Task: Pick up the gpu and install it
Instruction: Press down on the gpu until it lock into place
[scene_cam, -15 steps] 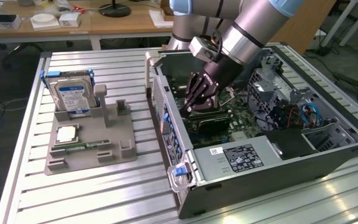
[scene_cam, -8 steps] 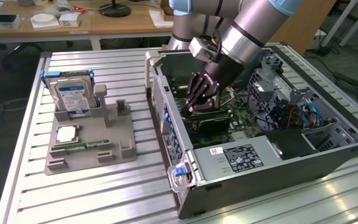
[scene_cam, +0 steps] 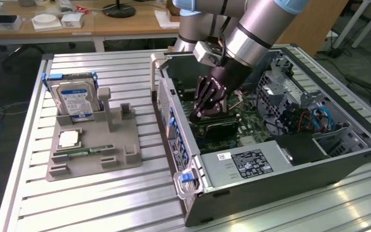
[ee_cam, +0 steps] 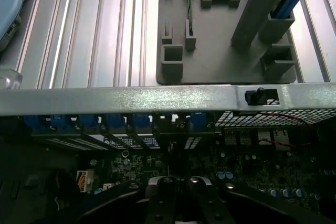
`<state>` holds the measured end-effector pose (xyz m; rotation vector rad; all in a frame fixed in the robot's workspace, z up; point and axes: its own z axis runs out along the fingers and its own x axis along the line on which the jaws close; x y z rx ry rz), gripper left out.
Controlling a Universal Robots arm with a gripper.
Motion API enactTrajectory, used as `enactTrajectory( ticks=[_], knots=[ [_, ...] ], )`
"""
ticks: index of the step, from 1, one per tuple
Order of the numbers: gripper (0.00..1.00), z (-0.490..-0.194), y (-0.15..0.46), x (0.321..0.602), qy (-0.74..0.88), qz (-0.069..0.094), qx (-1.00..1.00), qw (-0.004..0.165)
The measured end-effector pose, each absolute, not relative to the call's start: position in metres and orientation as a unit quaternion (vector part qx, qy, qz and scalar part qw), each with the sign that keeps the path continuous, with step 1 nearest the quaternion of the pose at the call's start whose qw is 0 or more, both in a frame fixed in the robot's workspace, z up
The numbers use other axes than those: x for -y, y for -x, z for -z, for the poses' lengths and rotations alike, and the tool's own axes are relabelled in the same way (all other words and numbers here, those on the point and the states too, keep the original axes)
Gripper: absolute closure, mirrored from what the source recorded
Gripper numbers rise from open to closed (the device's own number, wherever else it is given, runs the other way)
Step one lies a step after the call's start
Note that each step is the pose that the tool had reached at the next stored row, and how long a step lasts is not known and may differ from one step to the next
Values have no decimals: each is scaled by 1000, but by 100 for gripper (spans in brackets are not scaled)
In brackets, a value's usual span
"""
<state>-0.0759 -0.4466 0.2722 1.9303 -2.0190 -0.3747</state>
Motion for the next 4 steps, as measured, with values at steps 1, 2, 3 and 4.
enactTrajectory(
  ticks=[1, 2, 3, 4],
  knots=[
    [90, -272, 76, 447, -676, 131, 707, 161],
    [90, -272, 76, 447, -676, 131, 707, 161],
    [90, -272, 76, 447, -676, 131, 707, 161],
    [90, -272, 76, 447, -676, 131, 707, 161]
  ],
)
